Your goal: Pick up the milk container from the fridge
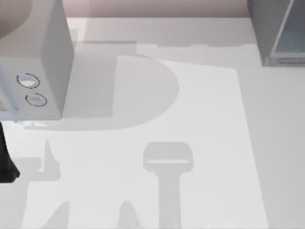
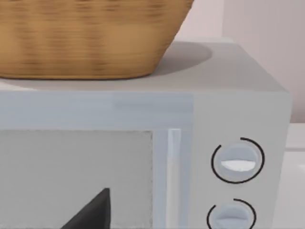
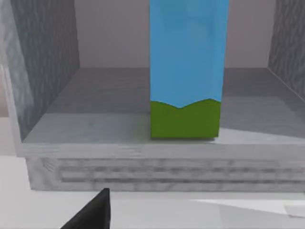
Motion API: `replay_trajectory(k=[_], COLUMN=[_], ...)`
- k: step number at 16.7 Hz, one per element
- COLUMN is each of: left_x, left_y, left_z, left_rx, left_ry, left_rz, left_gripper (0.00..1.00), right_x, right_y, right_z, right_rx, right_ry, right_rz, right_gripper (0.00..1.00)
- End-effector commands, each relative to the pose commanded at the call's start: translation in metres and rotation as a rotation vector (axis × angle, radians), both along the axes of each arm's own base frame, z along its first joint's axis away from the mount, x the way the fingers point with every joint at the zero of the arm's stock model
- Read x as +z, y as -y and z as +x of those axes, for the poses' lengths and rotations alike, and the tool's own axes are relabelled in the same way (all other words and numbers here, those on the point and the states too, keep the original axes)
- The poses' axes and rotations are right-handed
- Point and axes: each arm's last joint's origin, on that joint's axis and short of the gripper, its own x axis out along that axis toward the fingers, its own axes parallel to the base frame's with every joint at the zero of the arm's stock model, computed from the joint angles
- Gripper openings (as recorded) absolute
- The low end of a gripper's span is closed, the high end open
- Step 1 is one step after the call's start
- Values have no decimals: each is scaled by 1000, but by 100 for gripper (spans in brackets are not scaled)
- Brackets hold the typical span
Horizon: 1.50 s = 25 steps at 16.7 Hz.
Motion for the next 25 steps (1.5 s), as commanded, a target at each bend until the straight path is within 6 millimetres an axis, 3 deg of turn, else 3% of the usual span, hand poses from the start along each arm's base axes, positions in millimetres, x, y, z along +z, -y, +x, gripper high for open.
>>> replay_trajectory(k=[3, 5, 10, 13, 15, 18, 23, 25], left_x=[0, 0, 0, 0, 0, 0, 0, 0], left_y=[0, 0, 0, 0, 0, 0, 0, 0], left_z=[0, 0, 0, 0, 0, 0, 0, 0], left_rx=[0, 0, 0, 0, 0, 0, 0, 0], left_ry=[0, 0, 0, 0, 0, 0, 0, 0], left_rz=[0, 0, 0, 0, 0, 0, 0, 0], left_gripper=[100, 100, 100, 100, 100, 100, 100, 100], right_x=[-1, -2, 1, 6, 7, 8, 9, 4], right_y=[2, 7, 15, 9, 2, -5, -3, -4], right_z=[9, 29, 112, 164, 187, 201, 201, 209], right_rx=[-2, -5, -12, -12, -12, -12, -15, -12], right_ry=[-4, -5, 10, 17, 10, 2, 3, -13], right_rz=[1, -1, -10, -11, -8, -6, -7, -3], right_gripper=[100, 100, 100, 100, 100, 100, 100, 100])
